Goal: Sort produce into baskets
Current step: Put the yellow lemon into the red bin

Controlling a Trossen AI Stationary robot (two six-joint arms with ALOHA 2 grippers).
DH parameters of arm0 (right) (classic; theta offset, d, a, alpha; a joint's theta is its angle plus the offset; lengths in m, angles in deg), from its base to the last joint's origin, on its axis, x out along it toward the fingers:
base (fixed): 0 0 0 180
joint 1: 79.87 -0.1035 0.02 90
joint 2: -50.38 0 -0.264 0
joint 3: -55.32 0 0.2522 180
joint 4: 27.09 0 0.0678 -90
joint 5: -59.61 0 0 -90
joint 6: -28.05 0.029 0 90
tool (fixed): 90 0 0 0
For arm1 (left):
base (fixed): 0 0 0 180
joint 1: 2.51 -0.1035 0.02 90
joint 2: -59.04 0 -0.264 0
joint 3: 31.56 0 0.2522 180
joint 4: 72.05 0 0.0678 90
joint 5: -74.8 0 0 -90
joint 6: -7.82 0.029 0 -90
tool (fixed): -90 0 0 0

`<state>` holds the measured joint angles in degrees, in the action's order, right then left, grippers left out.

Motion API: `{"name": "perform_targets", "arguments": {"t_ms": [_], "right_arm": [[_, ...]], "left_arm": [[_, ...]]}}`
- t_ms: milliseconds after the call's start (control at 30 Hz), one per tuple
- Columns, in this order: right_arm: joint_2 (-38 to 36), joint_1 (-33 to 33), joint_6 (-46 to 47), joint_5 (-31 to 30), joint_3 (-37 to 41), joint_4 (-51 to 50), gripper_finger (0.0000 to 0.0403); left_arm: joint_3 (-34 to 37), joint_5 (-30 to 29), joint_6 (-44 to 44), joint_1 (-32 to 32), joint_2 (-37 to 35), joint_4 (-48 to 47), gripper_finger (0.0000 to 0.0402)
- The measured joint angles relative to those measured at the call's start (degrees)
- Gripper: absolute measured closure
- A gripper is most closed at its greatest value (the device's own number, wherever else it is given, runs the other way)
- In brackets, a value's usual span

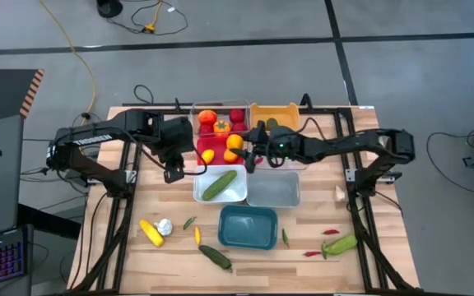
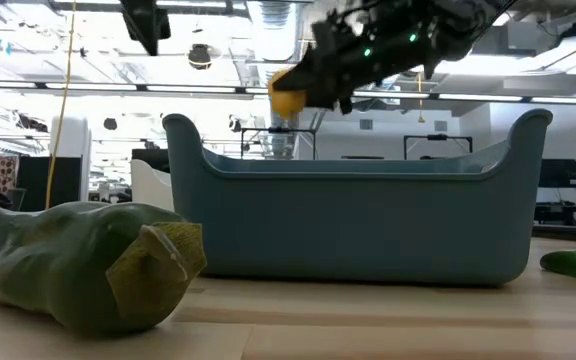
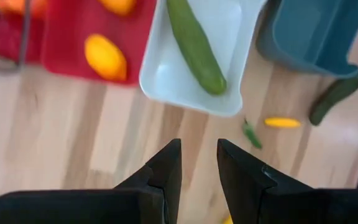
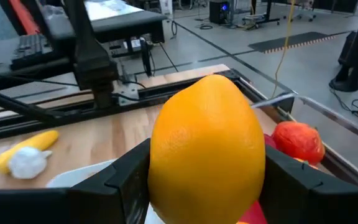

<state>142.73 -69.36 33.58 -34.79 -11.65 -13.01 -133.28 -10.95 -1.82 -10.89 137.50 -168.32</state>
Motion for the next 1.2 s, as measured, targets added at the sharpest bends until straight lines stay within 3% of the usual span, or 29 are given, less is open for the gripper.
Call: {"name": "perform_targets", "arguments": {"t_ms": [567,833,1200], "right_arm": [[13.5,1.5,2.0,0.4,-6.1,4.8,0.0142],[14.9,1.5,1.5,3.0,-10.0,1.0,0.0139],[14.9,2.4,1.5,3.0,-10.4,-0.9,0.0061]], "left_arm": [[0.0,1.4,-12.3,7.7,0.0,-7.5,0.0312],[0.1,2.0,-15.3,9.5,0.0,-7.6,0.0268],[0.1,1.5,-18.3,11.8,0.0,-7.5,0.0225]]}}
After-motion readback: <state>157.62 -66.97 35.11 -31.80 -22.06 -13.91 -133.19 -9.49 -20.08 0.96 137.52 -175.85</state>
